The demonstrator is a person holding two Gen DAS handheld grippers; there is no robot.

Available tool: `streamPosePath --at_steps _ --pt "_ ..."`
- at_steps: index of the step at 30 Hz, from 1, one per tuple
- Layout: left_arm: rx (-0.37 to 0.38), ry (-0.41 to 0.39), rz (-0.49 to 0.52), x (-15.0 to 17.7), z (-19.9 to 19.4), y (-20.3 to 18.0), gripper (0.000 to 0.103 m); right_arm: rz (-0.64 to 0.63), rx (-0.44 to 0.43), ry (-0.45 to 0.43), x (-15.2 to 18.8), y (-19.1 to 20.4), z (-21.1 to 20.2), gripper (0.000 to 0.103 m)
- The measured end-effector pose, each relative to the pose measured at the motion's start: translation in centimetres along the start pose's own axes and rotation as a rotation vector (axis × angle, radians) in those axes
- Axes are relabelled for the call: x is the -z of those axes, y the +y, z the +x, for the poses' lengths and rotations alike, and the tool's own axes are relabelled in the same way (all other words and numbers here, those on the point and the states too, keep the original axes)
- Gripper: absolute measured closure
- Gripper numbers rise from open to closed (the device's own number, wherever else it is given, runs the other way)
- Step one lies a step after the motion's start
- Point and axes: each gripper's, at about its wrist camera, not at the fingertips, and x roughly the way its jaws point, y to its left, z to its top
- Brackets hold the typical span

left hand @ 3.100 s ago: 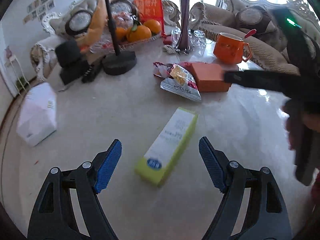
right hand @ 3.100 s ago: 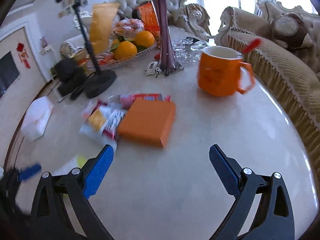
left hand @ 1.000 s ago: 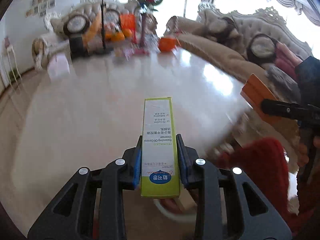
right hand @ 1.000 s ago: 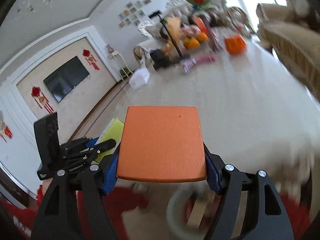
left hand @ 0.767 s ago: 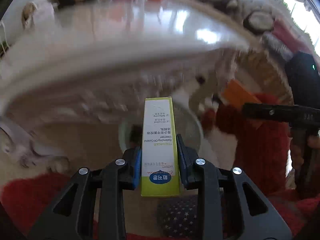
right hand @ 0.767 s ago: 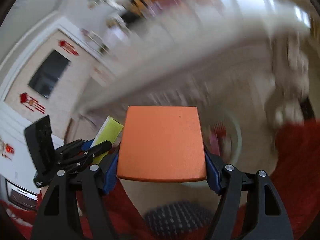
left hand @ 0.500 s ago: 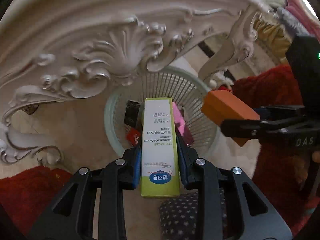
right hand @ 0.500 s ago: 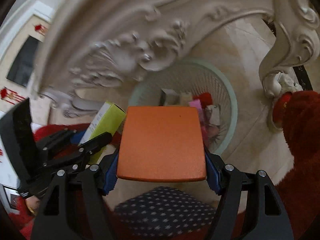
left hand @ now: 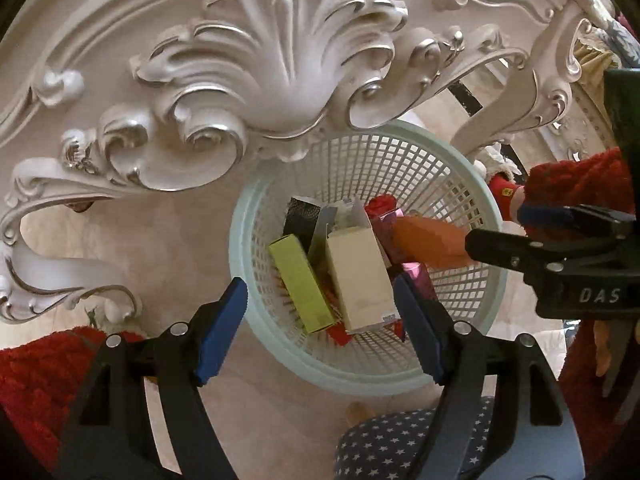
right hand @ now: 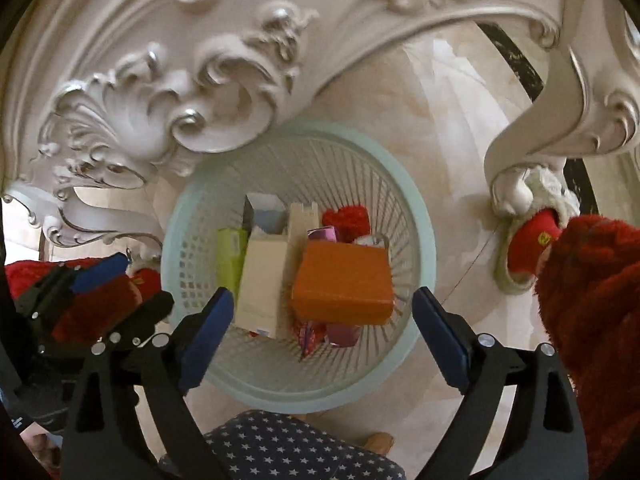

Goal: Collect trash
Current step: 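Carry the cleanser box and orange box to the wastebasket and open both tools, then move both open tools back up to the table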

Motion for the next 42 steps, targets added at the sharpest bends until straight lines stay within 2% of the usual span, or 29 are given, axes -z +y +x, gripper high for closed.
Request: streamPosePath --at_steps 10,15,19,21,23,26,29,31,33,35,37,39,41,42 --pt "0.020 -0.002 -0.018 0.4 0.0 0.2 0.029 -0.016 0.037 0.016 0.6 0.2 0.8 0.017" --pt "0.024 -0.012 0.007 1.1 -0.7 -0.1 0.029 -0.026 0.009 -0.039 1.0 0.3 -0.6 0.017" --pt "0.041 -0.048 0.051 2.1 -3.1 -0.4 0.029 -0.061 -0.040 -0.133 1.8 1.3 -4.1 0.017" --pt "0.063 -0.090 0.054 2.6 -5.6 -0.3 0.029 -0.089 -0.083 -0.219 2.4 2.0 -7.4 0.017" --pt "0.095 -0.153 0.048 2.6 -9.5 0.0 0.029 -0.128 -0.121 -0.307 2.9 2.8 -11.1 0.017" --pt "0.097 -0.236 0.053 1.3 -14.6 0.5 0.029 -0.207 -0.140 -0.423 2.1 3.8 -16.1 0.017" --pt "0.042 -0.343 0.071 -2.7 -20.2 1.6 0.029 -0.332 -0.109 -0.517 -1.1 5.0 -20.3 0.017" --pt "0.015 -0.390 0.089 -5.8 -22.0 2.3 0.029 -0.425 -0.074 -0.582 -3.7 5.6 -22.1 0.017" --pt "-0.015 -0.435 0.117 -10.5 -22.8 3.3 0.029 -0.511 -0.030 -0.633 -7.7 5.9 -23.6 0.017" --pt "-0.089 -0.452 0.159 -15.0 -22.4 3.8 0.027 -0.576 -0.016 -0.666 -12.6 6.0 -24.6 0.017" --pt "-0.167 -0.459 0.200 -20.4 -20.9 4.6 0.025 -0.615 0.007 -0.655 -17.4 6.2 -24.4 0.017" --pt "-0.239 -0.455 0.186 -26.2 -18.5 5.8 0.025 -0.638 0.056 -0.631 -23.5 6.4 -23.3 0.017" --pt "-0.225 -0.448 0.144 -30.3 -16.7 7.7 0.025 -0.649 0.078 -0.602 -28.2 6.6 -21.7 0.017" --pt "-0.179 -0.443 0.102 -32.7 -15.5 9.0 0.025 -0.650 0.082 -0.587 -30.5 6.5 -20.8 0.017"
